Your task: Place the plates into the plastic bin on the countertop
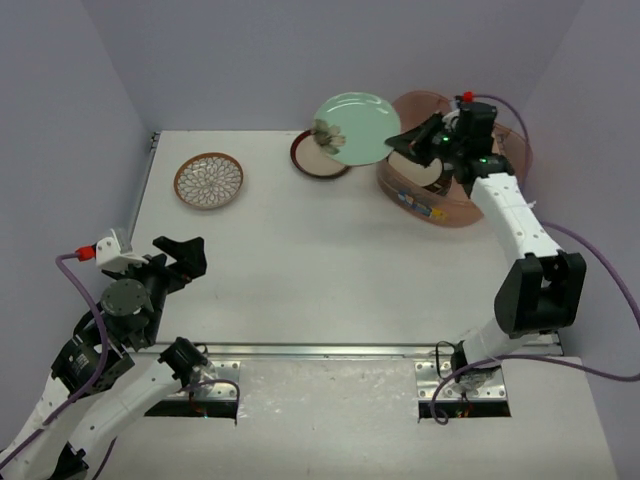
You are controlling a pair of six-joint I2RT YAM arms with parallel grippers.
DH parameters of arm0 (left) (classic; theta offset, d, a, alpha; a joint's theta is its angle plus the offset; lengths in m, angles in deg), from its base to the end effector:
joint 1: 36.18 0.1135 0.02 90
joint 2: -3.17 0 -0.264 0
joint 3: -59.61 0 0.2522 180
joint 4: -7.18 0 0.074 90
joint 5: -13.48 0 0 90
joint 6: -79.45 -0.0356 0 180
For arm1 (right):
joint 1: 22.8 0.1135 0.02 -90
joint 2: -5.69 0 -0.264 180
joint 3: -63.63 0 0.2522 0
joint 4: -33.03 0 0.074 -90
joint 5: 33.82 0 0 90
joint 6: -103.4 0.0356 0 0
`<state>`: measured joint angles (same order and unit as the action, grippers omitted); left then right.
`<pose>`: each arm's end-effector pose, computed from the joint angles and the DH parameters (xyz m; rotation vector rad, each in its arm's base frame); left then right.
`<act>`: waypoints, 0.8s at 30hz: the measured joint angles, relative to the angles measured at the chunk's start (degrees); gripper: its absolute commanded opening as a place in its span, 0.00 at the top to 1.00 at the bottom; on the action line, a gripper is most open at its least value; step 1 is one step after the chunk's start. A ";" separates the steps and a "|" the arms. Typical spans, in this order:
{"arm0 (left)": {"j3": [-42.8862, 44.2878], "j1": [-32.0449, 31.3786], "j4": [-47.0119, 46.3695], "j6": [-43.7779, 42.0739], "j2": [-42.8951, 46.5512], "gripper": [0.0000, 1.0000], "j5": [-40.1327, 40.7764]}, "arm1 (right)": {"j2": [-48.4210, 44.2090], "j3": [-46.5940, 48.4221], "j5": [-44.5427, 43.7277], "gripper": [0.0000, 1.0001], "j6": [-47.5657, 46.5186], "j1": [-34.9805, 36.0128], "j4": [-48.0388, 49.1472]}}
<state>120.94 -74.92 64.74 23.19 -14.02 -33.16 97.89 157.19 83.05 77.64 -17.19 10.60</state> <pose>0.0511 -0.0097 0.3440 -0.4498 1.6876 -0.2434 0.3776 0.0533 0.3453 0.7230 1.9859 1.2280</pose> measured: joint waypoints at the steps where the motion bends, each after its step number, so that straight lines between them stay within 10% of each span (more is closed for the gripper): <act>1: 0.00 0.00 -0.08 -0.18 0.00 0.00 -0.11 | -0.68 -0.01 -1.11 1.00 0.02 -3.23 -1.22; 7: -0.03 0.00 -0.49 -0.70 0.00 0.00 -1.08 | -0.15 -0.26 -15.59 1.00 -0.27 -16.04 -7.68; 24: -0.13 0.00 -1.33 -1.71 -0.29 0.00 -2.27 | 19.83 6.36 -25.38 0.98 -7.45 -14.53 -12.30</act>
<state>120.81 -74.92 63.40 21.48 -14.31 -35.43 117.72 163.55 57.67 70.19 -31.72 -1.70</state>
